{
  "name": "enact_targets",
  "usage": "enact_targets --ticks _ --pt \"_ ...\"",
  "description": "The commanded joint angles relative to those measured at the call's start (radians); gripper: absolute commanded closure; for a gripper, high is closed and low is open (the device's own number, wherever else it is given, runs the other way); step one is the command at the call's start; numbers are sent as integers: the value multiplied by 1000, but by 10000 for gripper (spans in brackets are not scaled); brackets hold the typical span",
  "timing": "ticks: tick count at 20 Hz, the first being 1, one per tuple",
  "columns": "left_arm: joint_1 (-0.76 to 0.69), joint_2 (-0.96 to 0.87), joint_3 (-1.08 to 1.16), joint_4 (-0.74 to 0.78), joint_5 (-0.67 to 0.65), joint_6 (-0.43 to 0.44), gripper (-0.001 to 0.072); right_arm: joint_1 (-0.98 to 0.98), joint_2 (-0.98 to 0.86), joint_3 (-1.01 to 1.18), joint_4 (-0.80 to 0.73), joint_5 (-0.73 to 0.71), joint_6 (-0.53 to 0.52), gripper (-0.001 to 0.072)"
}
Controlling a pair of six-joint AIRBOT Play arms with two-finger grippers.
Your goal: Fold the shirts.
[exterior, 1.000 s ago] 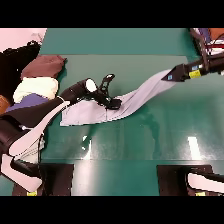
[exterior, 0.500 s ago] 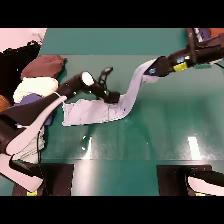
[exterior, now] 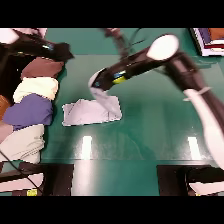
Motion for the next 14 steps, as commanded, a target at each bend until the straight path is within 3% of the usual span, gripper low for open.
enact_targets --ticks 1,2,3,6,11,14 --pt "132 107 18 43 -75 1 686 121 -198 134 -1 -68 -2 457" --pt "154 119 18 45 -91 2 686 141 -250 172 0 -92 -1 171" --pt "171 126 18 45 -108 1 686 153 -291 211 0 -89 0 143" --pt "184 129 18 47 -160 2 686 129 -301 206 -2 -45 31 284" --pt "181 129 17 47 -198 1 687 -58 -121 -100 -87 74 31 284" --pt "181 129 14 39 -207 1 686 -201 -11 -332 -89 50 30 283"
